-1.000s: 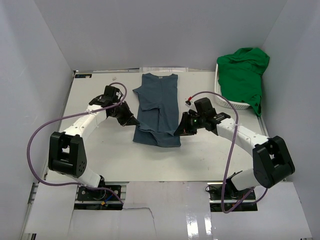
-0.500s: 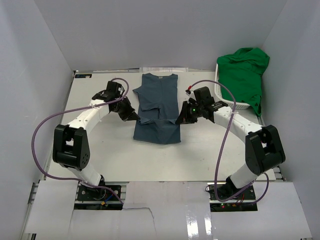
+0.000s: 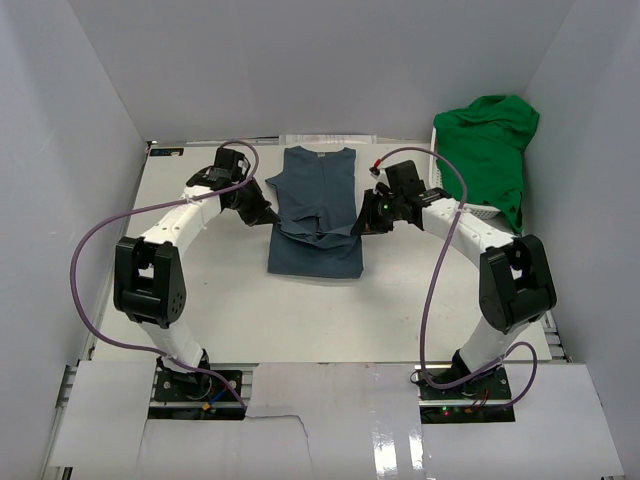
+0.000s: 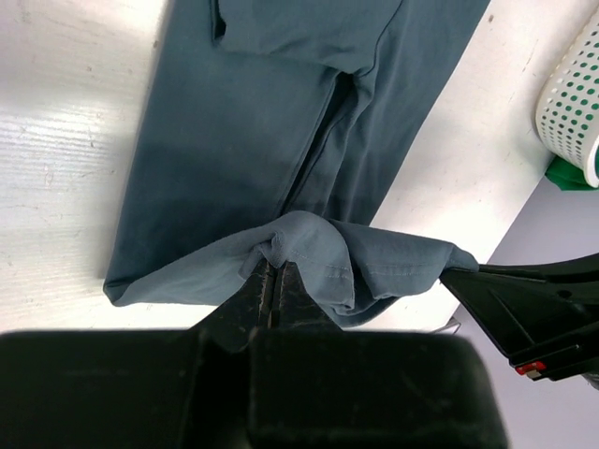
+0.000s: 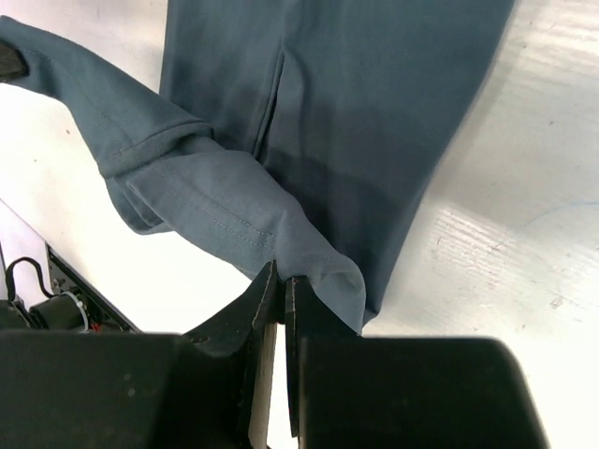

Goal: Fold and stack the t-shirts
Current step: Fold the folded rectangular tshirt in 1/3 of the way

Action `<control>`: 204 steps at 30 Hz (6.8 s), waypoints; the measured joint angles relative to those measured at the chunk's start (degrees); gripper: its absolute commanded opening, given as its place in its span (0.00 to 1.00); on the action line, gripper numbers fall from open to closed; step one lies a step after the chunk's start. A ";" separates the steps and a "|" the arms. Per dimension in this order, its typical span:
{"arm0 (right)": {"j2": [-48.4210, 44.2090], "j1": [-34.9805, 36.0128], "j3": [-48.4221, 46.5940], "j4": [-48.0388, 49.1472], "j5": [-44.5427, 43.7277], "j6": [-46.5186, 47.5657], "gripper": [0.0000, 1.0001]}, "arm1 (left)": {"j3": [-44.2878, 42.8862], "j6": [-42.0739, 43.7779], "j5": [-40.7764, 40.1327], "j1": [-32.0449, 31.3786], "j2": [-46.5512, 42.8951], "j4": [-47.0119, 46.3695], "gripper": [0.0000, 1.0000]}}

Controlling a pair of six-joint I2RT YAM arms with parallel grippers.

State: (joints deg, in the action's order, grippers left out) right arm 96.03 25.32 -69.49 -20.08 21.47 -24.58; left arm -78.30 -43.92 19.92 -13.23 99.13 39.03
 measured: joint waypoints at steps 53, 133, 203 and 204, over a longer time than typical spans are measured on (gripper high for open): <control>19.28 -3.89 -19.96 -3.10 3.13 4.37 0.08 | -15.08 0.20 -3.04 0.00 16.11 -0.22 0.00; 28.89 2.86 -8.09 34.99 25.66 -12.74 0.08 | 22.21 5.53 22.82 -4.33 4.35 -47.12 0.00; 15.47 -2.80 -13.44 16.57 15.74 4.17 0.08 | 8.68 6.95 8.00 -8.28 -3.32 -36.13 0.24; 17.05 -2.80 -13.11 16.11 15.80 4.17 0.08 | 8.76 6.36 8.76 -6.78 -3.23 -36.68 0.23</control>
State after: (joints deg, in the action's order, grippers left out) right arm 113.08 22.52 -82.61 -3.97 37.28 -20.40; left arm -69.54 -37.56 28.69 -20.01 95.90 2.35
